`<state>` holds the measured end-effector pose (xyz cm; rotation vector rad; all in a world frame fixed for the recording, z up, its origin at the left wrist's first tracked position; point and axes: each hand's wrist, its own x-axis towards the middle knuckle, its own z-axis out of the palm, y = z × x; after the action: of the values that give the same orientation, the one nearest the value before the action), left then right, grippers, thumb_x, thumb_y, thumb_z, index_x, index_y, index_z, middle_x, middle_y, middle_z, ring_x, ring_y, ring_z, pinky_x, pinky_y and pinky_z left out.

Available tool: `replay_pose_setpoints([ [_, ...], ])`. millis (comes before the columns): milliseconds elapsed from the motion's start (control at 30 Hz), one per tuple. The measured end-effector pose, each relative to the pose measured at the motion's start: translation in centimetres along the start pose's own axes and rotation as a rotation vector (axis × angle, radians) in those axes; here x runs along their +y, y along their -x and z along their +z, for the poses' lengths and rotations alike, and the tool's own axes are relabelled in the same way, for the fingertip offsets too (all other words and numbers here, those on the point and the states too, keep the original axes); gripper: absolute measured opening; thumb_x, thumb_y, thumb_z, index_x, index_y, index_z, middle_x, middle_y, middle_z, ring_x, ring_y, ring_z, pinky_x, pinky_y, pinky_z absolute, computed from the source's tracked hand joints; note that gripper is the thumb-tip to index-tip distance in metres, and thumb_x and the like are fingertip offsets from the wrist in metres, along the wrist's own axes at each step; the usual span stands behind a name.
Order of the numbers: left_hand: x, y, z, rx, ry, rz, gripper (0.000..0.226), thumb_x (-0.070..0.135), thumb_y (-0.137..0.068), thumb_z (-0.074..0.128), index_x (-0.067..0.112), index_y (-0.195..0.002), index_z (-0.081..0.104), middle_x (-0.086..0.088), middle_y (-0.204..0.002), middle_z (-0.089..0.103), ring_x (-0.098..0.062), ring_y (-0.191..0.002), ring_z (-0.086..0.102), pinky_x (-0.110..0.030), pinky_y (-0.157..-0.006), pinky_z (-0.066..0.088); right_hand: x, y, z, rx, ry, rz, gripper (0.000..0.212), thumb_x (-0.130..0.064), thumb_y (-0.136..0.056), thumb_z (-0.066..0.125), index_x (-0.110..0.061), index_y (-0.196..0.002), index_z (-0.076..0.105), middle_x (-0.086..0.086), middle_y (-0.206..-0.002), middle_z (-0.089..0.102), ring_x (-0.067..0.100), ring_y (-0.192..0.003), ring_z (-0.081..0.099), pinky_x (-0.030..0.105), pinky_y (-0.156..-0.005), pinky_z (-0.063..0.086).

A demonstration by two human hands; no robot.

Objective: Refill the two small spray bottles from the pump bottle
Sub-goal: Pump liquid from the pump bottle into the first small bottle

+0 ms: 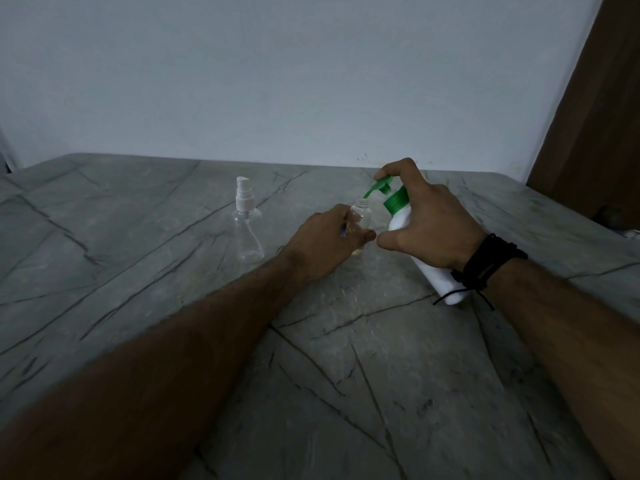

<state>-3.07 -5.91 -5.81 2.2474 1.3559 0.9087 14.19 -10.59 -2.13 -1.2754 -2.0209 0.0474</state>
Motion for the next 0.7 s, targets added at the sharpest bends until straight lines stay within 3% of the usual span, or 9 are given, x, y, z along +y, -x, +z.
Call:
replay_pose_setpoints([
  [200,-0.14,-0.01,0.04,0.000,-0.008,0.000,0.047,0.047,-0.089,0.061,0.019,-0.125,0.053,0.002,-0.121,0.062,-0.007,-0.099,0.055,-0.022,-0.080,0.043,-0.04,0.07,-0.07,0.000,0.002,0.000,0.074,-0.022,-0.066,0.081,-0.029,-0.129,0.043,-0.017,-0.074,0.055,0.002,-0.061,0.056,0.015,-0.056,0.037],
  [367,-0.17,0.02,0.04,0.012,0.006,0.007,0.047,0.047,-0.088,0.063,0.017,-0.124,0.055,0.001,-0.119,0.063,-0.012,-0.105,0.059,-0.024,-0.081,0.046,-0.06,0.04,-0.05,-0.004,-0.005,-0.001,0.071,-0.017,-0.066,0.081,-0.025,-0.126,0.045,-0.020,-0.070,0.051,-0.012,-0.061,0.055,0.006,-0.052,0.036],
  [567,0.06,0.09,-0.12,0.004,0.004,0.005,0.049,0.046,-0.089,0.061,0.017,-0.127,0.053,0.000,-0.123,0.062,-0.013,-0.108,0.058,-0.025,-0.085,0.046,0.11,-0.01,0.08,-0.002,-0.010,0.005,0.075,-0.022,-0.065,0.080,-0.032,-0.129,0.043,-0.019,-0.072,0.054,-0.004,-0.061,0.056,0.009,-0.053,0.035],
  [700,0.07,0.16,-0.09,0.004,0.017,-0.001,0.049,0.046,-0.088,0.062,0.017,-0.127,0.053,0.000,-0.123,0.062,-0.012,-0.107,0.058,-0.025,-0.084,0.047,0.15,-0.05,0.03,-0.002,-0.019,-0.005,0.072,-0.020,-0.065,0.081,-0.028,-0.127,0.044,-0.019,-0.070,0.053,-0.008,-0.062,0.056,0.006,-0.052,0.036],
])
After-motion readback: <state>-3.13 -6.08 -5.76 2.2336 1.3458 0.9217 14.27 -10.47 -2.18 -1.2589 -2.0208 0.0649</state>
